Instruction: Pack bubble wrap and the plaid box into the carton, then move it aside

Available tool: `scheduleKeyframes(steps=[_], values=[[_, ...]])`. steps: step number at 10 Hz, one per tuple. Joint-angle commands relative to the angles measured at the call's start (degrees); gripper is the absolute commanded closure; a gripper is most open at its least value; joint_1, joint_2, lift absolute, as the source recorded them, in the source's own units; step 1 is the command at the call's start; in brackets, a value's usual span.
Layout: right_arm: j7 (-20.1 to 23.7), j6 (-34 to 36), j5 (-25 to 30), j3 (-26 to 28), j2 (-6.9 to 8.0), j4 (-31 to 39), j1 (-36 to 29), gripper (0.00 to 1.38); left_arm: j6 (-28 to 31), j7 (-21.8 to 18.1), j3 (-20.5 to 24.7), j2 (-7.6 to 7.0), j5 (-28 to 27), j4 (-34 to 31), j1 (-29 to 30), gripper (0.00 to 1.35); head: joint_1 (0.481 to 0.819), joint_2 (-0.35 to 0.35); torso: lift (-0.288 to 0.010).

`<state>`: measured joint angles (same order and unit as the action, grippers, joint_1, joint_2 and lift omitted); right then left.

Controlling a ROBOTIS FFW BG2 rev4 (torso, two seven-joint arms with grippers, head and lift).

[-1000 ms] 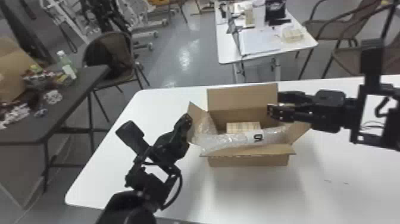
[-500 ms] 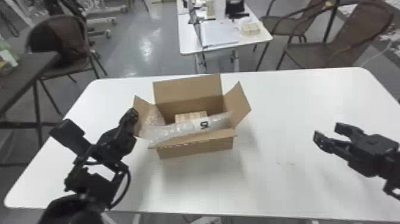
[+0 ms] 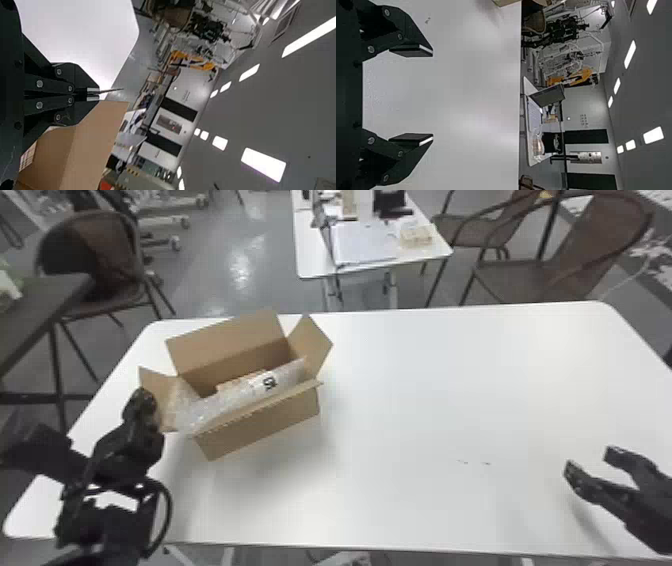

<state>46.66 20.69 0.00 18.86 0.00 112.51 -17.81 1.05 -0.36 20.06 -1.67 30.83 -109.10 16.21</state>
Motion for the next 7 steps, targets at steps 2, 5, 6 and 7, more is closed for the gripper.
scheduleKeyframes(steps=[2, 5, 6, 7], values=[[0.01, -0.04, -1.06, -0.23, 0.05, -0.72, 0.41, 0.50, -9.49, 5.98, 4.99, 1.40, -3.32, 4.68, -2.77, 1.21, 0.695, 0.228, -0.166], [0.01, 0.05, -2.20, -1.29, 0.05, -1.77, 1.55, 0.50, -22.94, 21.36, 2.53, -0.09, -4.47, 12.68, -5.84, 1.21, 0.695, 0.350, -0.166], [0.01, 0.23, -2.20, -1.55, 0.05, -1.95, 1.90, 0.50, -25.49, 23.83, 1.12, -0.27, -4.29, 14.61, -6.37, 1.21, 0.695, 0.350, -0.166], [0.01, 0.40, -2.46, -1.72, 0.05, -2.30, 2.16, 0.50, -27.69, 27.25, -0.28, -0.27, -5.08, 15.93, -6.63, 1.21, 0.695, 0.350, -0.166]])
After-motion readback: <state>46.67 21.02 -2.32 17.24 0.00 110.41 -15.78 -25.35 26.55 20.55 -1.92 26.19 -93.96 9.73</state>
